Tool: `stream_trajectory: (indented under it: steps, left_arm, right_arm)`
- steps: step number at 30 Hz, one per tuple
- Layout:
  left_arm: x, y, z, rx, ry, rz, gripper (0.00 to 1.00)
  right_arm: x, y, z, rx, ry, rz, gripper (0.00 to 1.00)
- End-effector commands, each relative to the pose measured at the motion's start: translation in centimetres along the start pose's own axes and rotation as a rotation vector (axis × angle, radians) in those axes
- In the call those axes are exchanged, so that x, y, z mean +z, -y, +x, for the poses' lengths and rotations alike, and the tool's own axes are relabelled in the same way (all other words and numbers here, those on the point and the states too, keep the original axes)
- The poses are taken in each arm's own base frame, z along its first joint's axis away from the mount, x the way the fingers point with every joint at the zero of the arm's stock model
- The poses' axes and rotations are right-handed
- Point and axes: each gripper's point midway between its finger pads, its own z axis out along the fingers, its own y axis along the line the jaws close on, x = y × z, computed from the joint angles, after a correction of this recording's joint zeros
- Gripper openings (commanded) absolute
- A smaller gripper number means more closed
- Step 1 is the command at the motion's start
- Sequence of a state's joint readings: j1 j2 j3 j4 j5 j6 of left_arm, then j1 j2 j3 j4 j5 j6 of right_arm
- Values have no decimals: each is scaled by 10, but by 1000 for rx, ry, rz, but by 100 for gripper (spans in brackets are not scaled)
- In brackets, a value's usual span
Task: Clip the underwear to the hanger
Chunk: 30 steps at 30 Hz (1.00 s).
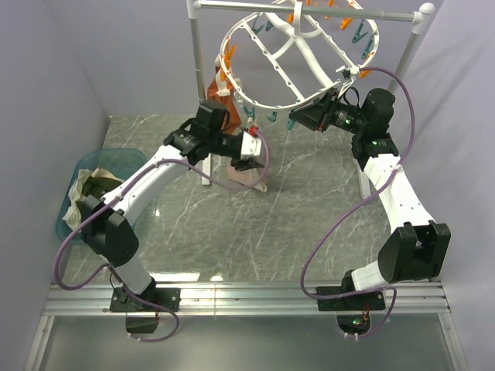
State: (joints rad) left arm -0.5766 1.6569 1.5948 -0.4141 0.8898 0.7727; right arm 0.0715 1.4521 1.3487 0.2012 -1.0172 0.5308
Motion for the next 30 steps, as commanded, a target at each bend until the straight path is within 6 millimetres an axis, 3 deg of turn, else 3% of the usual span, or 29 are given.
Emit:
stream_trajectory:
  steps: [1, 3, 4, 6, 9, 15, 22, 30]
  left_arm:
    - [7, 34, 28, 346, -124, 204, 56]
    - [13, 58, 47, 408, -201, 304, 55]
    - [16, 58, 64, 488, -264, 338, 55]
    - [20, 70, 74, 536, -302, 400, 54]
    - [23, 69, 90, 617, -376, 462, 53]
    - [24, 56, 106, 655, -454, 518, 52]
    - [29, 30, 100, 673, -464, 460, 52]
    - [31, 10, 116, 693, -498, 418, 52]
  right_arm:
    - [-2, -16, -19, -52, 28, -17, 0]
    - [-2, -15, -20, -52, 31, -15, 0]
    - [-2, -15, -20, -52, 32, -13, 0]
    - [-2, -15, -20, -48, 36, -9, 0]
    - [-2, -15, -20, -50, 36, -9, 0]
    - [-4, -16, -20, -55, 33, -2, 0]
    - [-7, -16, -16, -69, 29, 18, 0]
    - [-10, -15, -10, -67, 27, 31, 0]
